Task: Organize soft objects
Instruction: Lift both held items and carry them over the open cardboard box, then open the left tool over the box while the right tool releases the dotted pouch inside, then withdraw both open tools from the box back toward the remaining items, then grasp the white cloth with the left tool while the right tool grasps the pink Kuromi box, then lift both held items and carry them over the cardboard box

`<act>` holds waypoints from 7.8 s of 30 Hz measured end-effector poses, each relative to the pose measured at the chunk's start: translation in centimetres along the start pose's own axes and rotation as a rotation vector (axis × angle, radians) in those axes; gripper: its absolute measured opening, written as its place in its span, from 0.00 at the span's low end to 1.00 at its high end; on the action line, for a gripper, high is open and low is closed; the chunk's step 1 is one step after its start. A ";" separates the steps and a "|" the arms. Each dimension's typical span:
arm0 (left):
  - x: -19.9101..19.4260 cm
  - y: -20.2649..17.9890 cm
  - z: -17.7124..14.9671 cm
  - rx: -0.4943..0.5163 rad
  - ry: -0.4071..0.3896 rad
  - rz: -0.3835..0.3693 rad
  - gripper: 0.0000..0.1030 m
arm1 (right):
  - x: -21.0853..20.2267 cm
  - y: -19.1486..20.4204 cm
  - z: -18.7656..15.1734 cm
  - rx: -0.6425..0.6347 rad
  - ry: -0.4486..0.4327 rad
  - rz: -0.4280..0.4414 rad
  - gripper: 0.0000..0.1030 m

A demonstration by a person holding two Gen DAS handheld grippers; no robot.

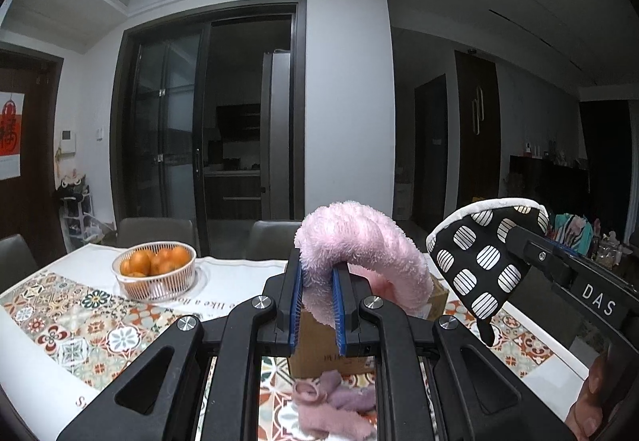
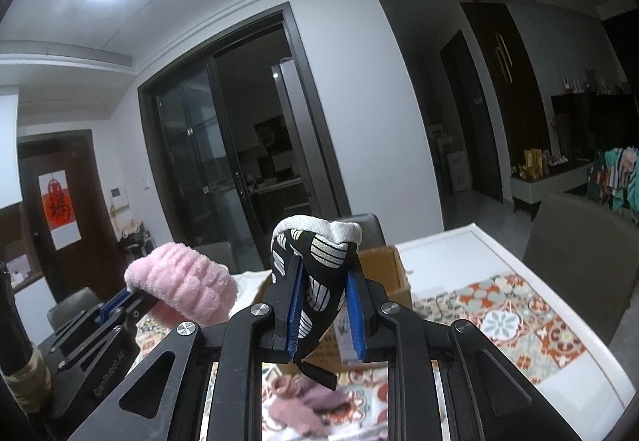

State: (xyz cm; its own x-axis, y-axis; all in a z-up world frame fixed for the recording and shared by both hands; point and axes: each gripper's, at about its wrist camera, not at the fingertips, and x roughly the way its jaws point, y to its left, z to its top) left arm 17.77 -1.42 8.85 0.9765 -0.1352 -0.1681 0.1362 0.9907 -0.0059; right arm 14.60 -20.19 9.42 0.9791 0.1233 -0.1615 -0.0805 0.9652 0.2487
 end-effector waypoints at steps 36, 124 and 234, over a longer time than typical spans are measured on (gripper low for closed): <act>16.9 -1.9 -1.4 0.067 0.178 0.006 0.14 | 13.7 -2.7 0.5 -0.055 0.125 -0.034 0.21; 7.7 -1.2 3.6 0.166 0.308 0.103 0.97 | 7.5 1.1 3.9 -0.143 0.283 -0.151 0.67; 7.3 -0.9 -19.8 0.118 0.641 -0.193 0.08 | 8.1 -1.6 -16.9 -0.092 0.653 -0.036 0.73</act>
State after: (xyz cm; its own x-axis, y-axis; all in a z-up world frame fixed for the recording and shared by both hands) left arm 21.50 -2.98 -11.86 0.6452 -0.2365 -0.7265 0.3508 0.9364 0.0067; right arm 19.52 -16.82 -8.39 0.6692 0.1767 -0.7218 -0.0937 0.9836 0.1539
